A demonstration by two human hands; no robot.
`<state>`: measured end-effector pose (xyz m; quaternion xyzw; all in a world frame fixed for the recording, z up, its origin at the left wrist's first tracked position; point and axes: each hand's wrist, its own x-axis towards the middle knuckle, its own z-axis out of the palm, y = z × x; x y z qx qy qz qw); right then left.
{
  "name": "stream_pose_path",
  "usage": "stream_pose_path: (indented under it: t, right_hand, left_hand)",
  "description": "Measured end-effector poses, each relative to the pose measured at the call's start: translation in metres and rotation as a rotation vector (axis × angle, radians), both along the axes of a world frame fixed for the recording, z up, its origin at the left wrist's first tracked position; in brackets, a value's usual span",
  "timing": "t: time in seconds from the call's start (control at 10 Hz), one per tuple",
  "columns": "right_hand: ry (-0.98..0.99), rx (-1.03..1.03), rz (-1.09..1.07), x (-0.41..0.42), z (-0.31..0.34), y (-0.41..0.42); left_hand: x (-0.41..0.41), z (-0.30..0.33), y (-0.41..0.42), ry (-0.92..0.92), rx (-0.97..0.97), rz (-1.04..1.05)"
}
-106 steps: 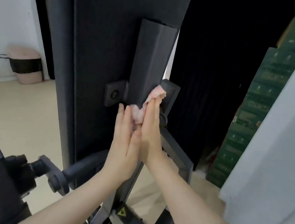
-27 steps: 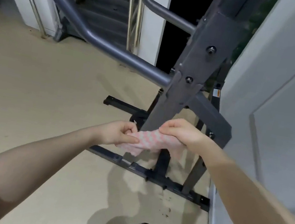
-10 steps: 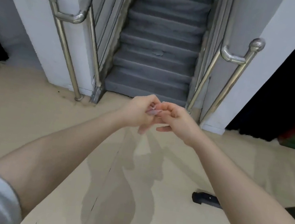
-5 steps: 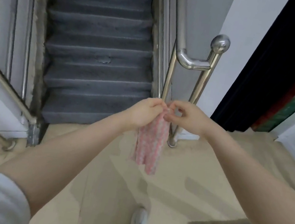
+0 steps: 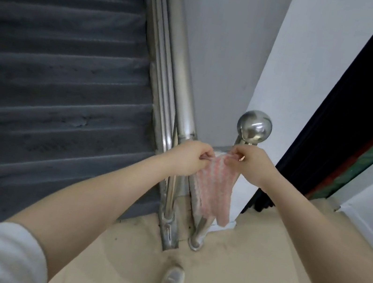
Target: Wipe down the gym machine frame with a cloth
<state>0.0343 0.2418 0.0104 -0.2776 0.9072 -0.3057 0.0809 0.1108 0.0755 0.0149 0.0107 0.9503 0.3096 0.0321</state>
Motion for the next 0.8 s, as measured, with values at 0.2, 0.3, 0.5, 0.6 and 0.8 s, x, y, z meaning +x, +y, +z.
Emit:
stream_pose_path:
  t: [0.2,0.3,0.5,0.6,0.8]
  right_hand:
    - [0.178,0.314,-0.164,-0.097,-0.033,-0.068]
    - [0.354,0.428,-0.139,-0.099,-0.048,-0.091]
    - [0.026,0.478,0.121,-0.115,-0.069,-0.071]
    - [0.02,0.461,0.113,-0.111,-0.07,-0.066]
    - [0.15,0.223,0.021,-0.057,-0.052,-0.051]
  left_hand:
    - [-0.131,-0.032,-0.029,0.0,-0.335,-0.05]
    - [-0.163,-0.044,-0.036,0.037,-0.603,-0.059]
    - [-0.17,-0.051,-0.041,0.072,-0.718,-0.288]
    - [-0.165,-0.054,-0.043,-0.066,-0.741,-0.417]
    - [-0.125,-0.051,-0.054,0.168,-0.692,-0.436]
